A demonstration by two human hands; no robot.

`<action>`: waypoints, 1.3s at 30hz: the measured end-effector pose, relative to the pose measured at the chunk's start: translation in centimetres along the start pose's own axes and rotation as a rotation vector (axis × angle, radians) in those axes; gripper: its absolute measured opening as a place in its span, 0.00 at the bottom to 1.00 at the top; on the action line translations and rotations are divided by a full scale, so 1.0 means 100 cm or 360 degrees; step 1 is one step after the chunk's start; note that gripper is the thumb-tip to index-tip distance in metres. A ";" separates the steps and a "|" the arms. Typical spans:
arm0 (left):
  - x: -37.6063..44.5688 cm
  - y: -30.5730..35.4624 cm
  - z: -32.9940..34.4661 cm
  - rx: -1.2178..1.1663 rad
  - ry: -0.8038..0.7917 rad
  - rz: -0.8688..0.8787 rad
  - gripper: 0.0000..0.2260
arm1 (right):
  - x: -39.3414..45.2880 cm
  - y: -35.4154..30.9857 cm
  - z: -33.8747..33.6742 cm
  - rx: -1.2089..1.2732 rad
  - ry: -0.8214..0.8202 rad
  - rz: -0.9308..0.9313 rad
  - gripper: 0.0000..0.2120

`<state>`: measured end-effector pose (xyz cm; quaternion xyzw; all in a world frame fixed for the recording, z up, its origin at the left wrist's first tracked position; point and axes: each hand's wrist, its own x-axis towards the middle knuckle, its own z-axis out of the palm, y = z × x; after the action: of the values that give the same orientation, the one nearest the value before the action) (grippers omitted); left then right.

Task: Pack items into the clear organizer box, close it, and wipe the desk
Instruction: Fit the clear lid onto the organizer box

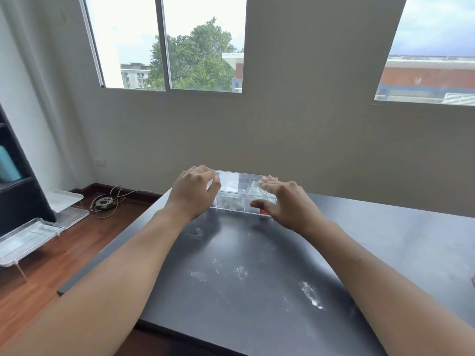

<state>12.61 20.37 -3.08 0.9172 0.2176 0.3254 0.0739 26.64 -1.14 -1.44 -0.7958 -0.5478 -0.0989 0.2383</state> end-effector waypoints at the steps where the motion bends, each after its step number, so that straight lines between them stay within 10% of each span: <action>1: -0.001 0.002 0.002 -0.0032 -0.0042 0.0027 0.17 | 0.001 0.002 0.001 -0.0009 0.0010 -0.0008 0.31; 30: 0.000 0.005 -0.003 0.0035 -0.0133 0.0000 0.18 | 0.006 0.023 -0.008 0.0332 0.0134 -0.0005 0.14; 39: -0.010 0.027 -0.015 0.0218 -0.0235 0.0003 0.34 | -0.012 -0.007 -0.031 0.0090 -0.0113 -0.0068 0.36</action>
<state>11.90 17.45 -1.74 0.9418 0.2325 0.2412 0.0266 25.83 -3.44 1.00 -0.7799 -0.5754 -0.0602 0.2389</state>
